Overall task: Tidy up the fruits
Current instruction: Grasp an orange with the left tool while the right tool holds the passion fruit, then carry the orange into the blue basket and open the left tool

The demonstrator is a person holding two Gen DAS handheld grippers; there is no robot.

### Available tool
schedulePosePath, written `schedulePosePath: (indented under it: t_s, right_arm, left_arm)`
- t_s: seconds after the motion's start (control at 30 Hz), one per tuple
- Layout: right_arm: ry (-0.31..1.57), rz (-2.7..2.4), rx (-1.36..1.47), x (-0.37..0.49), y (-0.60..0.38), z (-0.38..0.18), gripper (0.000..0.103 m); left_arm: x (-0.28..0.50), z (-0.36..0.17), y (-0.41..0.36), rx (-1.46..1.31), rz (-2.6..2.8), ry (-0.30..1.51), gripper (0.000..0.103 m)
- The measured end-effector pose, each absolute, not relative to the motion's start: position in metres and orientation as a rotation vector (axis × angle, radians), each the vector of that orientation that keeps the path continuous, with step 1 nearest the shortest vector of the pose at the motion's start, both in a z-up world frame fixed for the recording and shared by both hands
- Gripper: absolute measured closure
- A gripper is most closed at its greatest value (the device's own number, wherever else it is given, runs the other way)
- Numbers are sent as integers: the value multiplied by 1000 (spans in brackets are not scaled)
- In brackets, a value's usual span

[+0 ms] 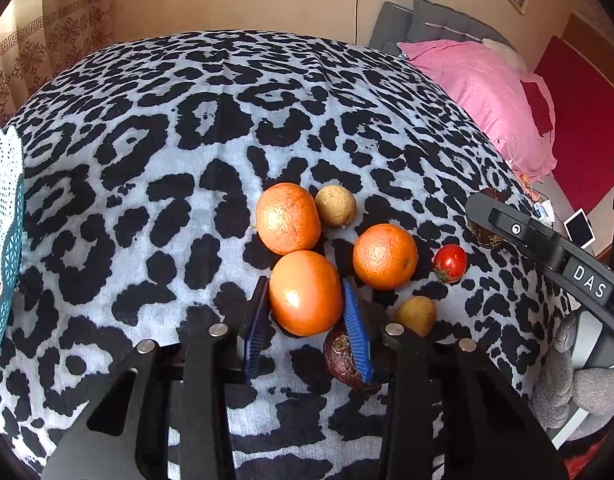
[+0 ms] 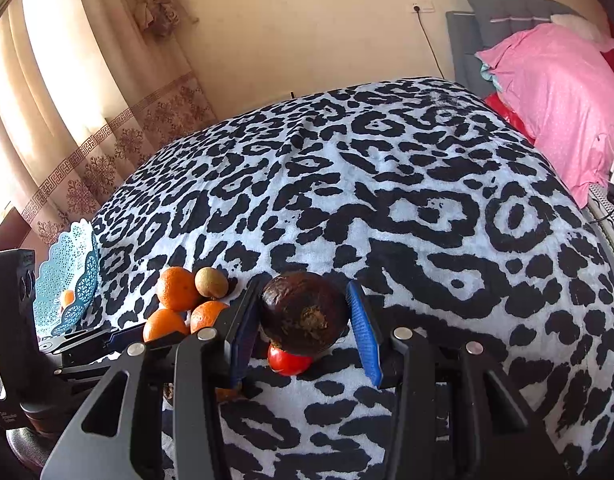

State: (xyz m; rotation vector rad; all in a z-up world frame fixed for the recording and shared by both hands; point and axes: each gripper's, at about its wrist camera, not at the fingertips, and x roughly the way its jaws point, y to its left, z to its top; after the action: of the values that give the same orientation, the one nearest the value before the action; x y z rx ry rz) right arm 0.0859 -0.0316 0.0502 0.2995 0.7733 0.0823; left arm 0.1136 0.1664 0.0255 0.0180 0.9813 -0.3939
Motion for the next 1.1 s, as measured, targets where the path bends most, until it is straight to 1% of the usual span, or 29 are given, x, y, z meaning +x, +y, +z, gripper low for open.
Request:
schedulePosePath:
  t_s: [0.2,0.53,0.83,1.1]
  right_arm:
    - [762,79,293,83,-30,55,59]
    - [753,91,273,79,-18,64,59]
    - [747,132,234,79,13,75,59]
    - [753,174,191,82,48,81,59]
  left_arm:
    - [108,33,175,2,-391,962,66]
    - [94,66,198,6,-334,849,66]
    - [87,93,255,-22,-221,751,66]
    - [89,101,318,-78,-105,715,66]
